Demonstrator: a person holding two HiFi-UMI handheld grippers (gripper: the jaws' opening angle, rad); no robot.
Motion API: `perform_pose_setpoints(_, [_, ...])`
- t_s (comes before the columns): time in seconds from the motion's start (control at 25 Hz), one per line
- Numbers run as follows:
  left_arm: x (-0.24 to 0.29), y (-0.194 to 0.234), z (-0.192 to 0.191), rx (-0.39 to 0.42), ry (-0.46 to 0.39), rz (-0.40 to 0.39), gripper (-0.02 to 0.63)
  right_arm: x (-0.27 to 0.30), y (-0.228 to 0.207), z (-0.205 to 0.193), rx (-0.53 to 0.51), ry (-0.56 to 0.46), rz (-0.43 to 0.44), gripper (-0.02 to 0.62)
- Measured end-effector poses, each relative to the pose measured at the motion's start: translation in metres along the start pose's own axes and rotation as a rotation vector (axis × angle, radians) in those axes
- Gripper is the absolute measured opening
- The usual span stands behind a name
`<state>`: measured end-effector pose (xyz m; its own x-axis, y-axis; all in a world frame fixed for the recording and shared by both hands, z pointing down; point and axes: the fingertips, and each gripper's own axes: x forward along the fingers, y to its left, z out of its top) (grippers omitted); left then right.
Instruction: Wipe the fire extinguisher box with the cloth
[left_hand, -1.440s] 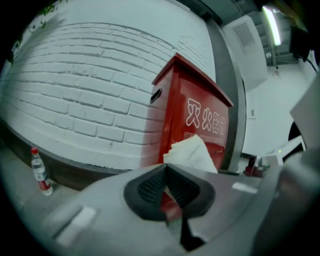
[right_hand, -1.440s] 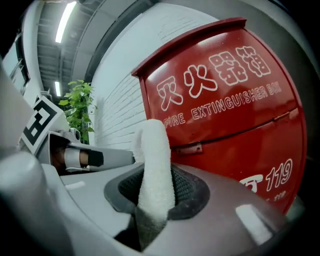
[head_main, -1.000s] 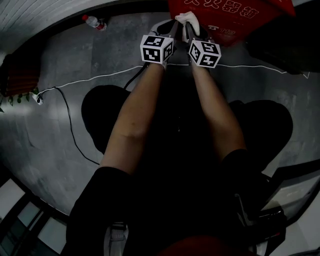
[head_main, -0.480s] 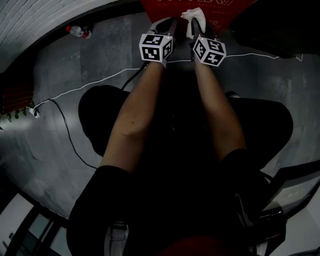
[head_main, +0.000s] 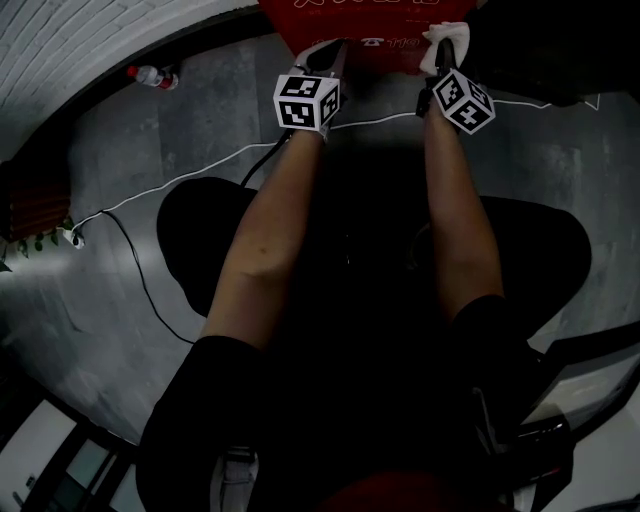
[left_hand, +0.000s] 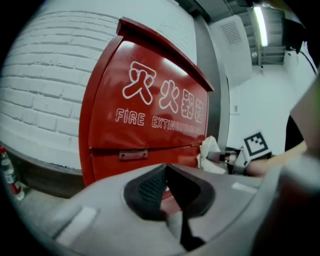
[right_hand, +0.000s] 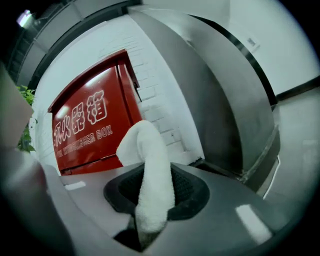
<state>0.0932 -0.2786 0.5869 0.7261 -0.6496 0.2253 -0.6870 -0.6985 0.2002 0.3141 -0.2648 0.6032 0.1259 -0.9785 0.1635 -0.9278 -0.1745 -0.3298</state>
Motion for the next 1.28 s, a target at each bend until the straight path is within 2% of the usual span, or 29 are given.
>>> perform_pose_setpoints(0.12, [-0.010,0.011,-0.002,-0.013,0.002,0.029,0.003,-0.007,-0.015,0.007,0.025,-0.019,-0.034,0.097])
perform_pose_setpoints(0.24, [-0.020,0.023,-0.001,-0.020,-0.003,0.058,0.003,-0.012,0.005,0.000,-0.006,-0.020,0.006,0.097])
perform_pose_setpoints(0.52, [-0.036,0.036,-0.006,0.000,0.000,0.073,0.003,-0.018,0.112,-0.044,-0.114,0.031,0.257,0.098])
perform_pose_setpoints(0.64, [-0.048,0.049,-0.027,-0.017,0.024,0.088,0.003,-0.023,0.160,-0.076,-0.152,0.079,0.369,0.098])
perform_pose_setpoints(0.88, [-0.068,0.081,-0.063,-0.079,0.070,0.140,0.003,-0.016,0.223,-0.126,-0.177,0.166,0.520,0.097])
perform_pose_setpoints(1.04, [-0.065,0.097,-0.083,-0.107,0.097,0.160,0.003,-0.004,0.234,-0.171,-0.183,0.265,0.552,0.097])
perform_pose_setpoints(1.16, [-0.055,0.101,-0.093,-0.114,0.109,0.151,0.003,0.003,0.236,-0.204,-0.233,0.336,0.561,0.098])
perform_pose_setpoints(1.28, [-0.051,0.104,-0.101,-0.128,0.121,0.140,0.003,0.009,0.230,-0.217,-0.265,0.363,0.525,0.098])
